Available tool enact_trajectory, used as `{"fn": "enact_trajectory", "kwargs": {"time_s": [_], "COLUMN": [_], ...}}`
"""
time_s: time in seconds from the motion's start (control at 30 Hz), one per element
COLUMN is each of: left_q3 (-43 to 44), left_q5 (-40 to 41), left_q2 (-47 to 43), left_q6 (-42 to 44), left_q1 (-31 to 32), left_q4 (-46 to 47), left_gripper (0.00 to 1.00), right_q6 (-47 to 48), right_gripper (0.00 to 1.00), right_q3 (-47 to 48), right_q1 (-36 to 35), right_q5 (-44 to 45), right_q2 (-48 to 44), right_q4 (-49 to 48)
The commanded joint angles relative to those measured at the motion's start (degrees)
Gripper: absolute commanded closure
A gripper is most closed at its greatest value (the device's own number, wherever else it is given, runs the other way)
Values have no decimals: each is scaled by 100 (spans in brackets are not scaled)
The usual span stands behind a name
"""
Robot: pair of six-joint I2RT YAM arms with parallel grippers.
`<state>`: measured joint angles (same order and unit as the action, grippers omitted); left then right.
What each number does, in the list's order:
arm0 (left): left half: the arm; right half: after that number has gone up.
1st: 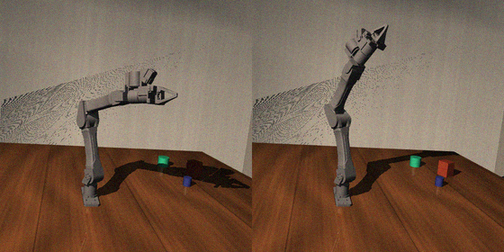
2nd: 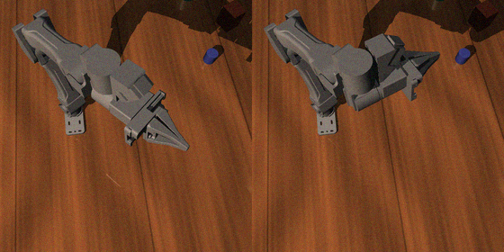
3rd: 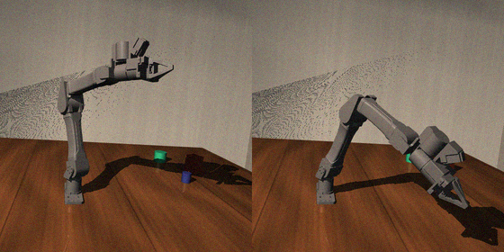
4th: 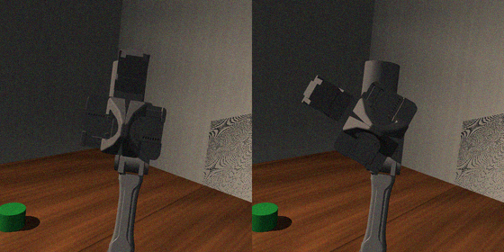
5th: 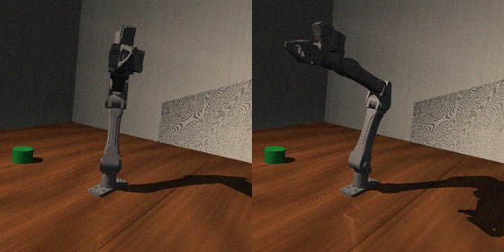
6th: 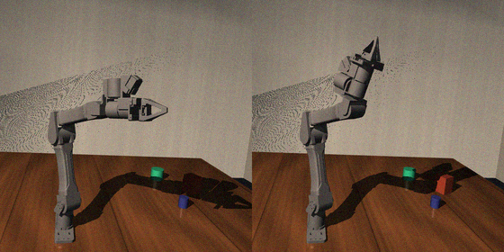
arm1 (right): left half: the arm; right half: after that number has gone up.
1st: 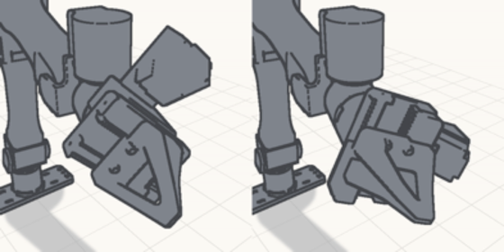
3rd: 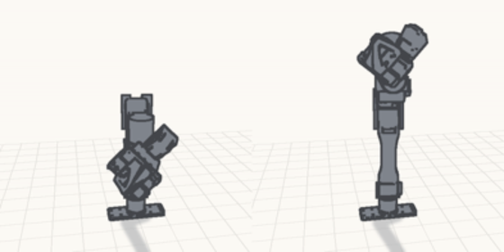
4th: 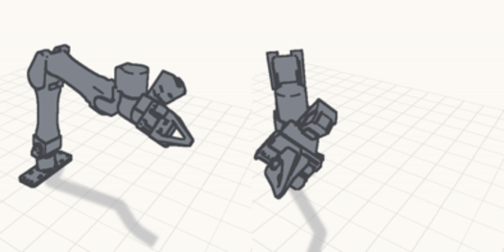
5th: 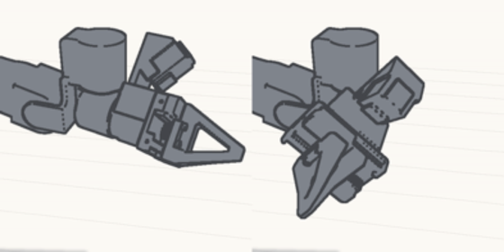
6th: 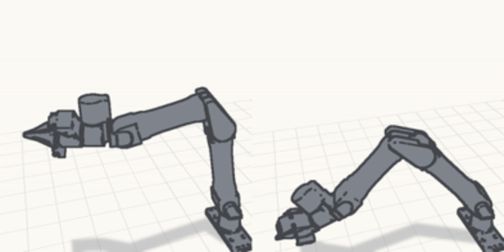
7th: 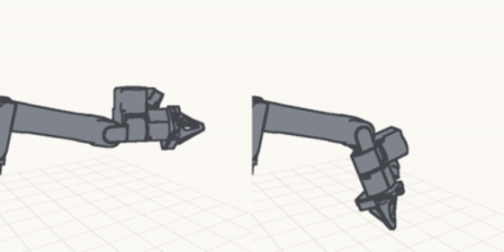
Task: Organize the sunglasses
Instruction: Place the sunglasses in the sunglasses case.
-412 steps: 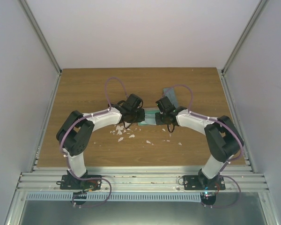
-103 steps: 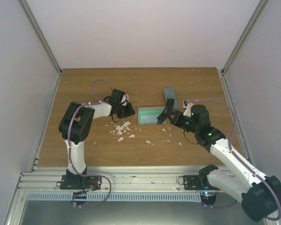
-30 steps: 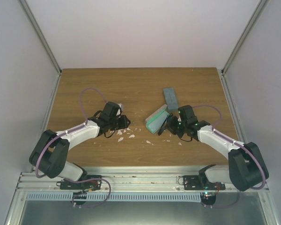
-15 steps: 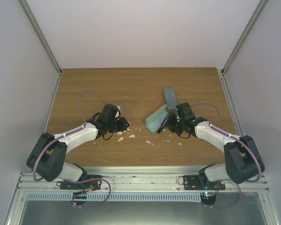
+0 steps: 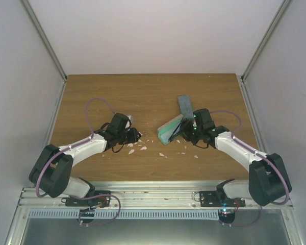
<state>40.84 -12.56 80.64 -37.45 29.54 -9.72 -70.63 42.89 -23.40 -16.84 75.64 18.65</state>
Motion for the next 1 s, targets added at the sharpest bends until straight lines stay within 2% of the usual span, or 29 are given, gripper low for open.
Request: {"fn": "enact_trajectory", "kwargs": {"time_s": [0.0,0.53,0.97], "left_q3": [13,8,62], "left_q5": [5,51,50], "left_q2": [30,30,147], "left_q6": [71,22,45], "left_q1": [26,26,26], "left_q4": [163,67,40], "left_gripper": [74,74,74], "right_q6": [-257,-985,-1350], "right_gripper": [98,96,95], "right_q3": [200,79,-65], "right_q1": [52,63,88], "right_q5": [-233,-1030,-445], "right_q2": [64,886,693], "right_q4": [-3,-634,-310]}}
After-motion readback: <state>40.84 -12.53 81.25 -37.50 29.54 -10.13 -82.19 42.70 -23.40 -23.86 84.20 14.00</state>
